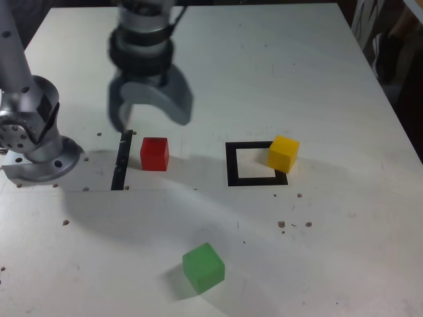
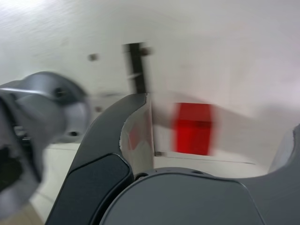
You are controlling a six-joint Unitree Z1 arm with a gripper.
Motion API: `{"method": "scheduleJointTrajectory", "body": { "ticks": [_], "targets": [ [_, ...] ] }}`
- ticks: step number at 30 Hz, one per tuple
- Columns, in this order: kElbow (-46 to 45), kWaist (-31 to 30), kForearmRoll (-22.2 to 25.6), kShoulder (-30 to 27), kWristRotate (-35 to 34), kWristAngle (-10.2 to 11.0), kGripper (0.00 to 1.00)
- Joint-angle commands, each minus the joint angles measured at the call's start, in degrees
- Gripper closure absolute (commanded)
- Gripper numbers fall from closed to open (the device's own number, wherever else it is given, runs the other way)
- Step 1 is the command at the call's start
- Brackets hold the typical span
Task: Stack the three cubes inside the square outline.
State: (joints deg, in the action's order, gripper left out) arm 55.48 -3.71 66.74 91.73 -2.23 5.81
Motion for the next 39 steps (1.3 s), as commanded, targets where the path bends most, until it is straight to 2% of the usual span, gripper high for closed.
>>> {"method": "scheduleJointTrajectory", "body": {
  "ticks": [1,8,14,17,24,27,34,39],
  "targets": [
    [-0.87,0.09,-0.95,0.35,0.29,-0.94,0.01],
    [-5.83,-0.18,-7.92,2.85,1.85,-4.28,0.04],
    [-6.42,-0.67,-11.33,5.64,2.51,-4.72,0.11],
    [-6.28,-0.68,-11.88,6.49,2.59,-4.43,0.21],
    [-5.81,-0.68,-13.64,7.84,2.6,-4.0,0.54],
    [-5.58,-0.68,-14.08,8.17,2.67,-4.1,0.64],
    [-4.53,-0.68,-14.09,9.12,3.96,-5.23,0.71],
    [-4.16,-0.68,-13.56,9.58,4.51,-5.29,0.75]
  ]
}}
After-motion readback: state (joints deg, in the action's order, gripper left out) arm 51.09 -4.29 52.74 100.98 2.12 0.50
